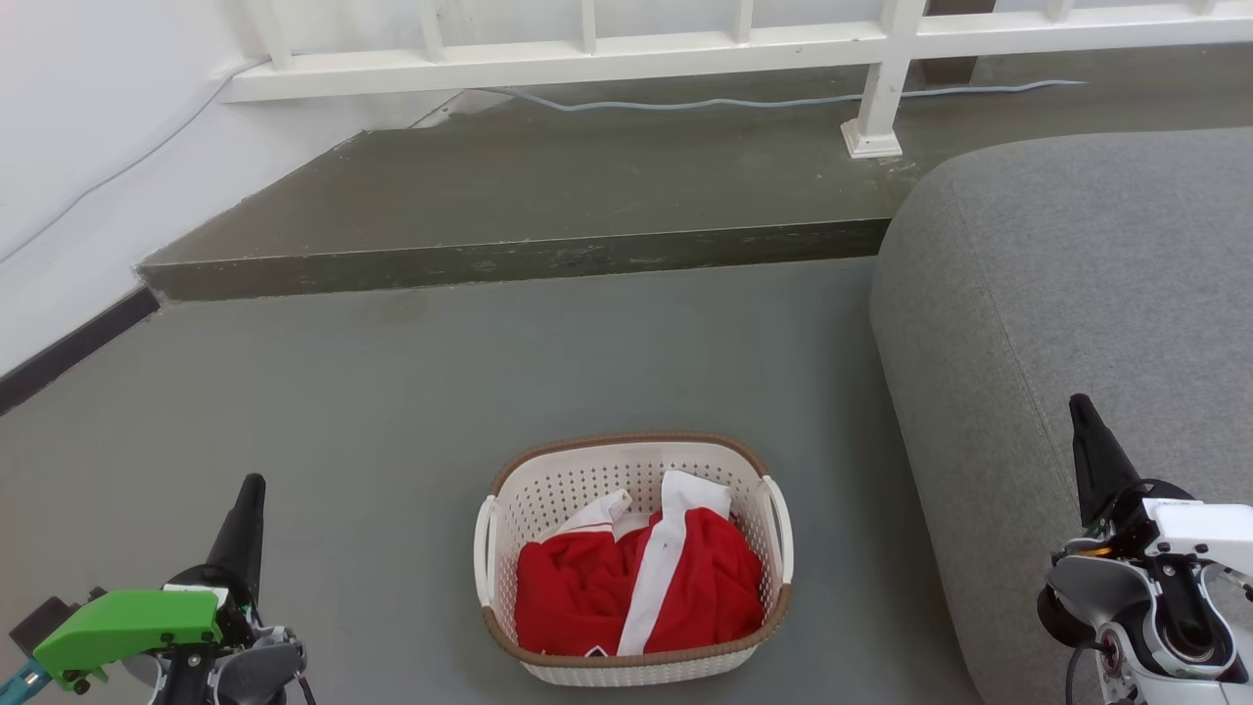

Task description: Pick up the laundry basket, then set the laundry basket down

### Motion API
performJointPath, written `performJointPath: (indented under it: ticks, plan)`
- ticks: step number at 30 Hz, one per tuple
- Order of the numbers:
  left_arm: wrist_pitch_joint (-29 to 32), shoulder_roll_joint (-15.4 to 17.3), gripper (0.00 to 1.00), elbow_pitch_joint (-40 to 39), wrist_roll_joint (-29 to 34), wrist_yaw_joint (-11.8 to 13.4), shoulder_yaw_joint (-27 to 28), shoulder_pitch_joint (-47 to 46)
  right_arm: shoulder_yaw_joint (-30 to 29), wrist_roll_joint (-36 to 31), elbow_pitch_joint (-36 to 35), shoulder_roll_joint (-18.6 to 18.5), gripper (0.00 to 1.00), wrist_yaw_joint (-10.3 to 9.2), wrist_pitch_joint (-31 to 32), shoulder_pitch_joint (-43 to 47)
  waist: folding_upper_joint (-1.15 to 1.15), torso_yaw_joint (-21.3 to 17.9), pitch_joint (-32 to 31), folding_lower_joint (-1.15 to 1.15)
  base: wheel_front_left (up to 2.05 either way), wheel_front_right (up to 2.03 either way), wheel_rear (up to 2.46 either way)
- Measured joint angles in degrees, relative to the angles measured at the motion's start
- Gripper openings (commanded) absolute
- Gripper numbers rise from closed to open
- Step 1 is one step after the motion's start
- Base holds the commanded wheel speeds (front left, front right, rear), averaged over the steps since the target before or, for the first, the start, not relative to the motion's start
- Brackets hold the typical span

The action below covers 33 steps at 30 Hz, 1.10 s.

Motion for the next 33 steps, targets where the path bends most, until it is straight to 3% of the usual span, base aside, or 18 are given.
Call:
performJointPath:
  ticks: [33]
  plan:
    - [0.0, -0.02, 0.0, -0.01, 0.0, 0.0, 0.04, 0.0, -0.2, -0.01, -0.02, 0.04, 0.0, 0.0, 0.01, -0.01, 0.0, 0.0, 0.01, 0.0, 0.0, 0.0, 0.0]
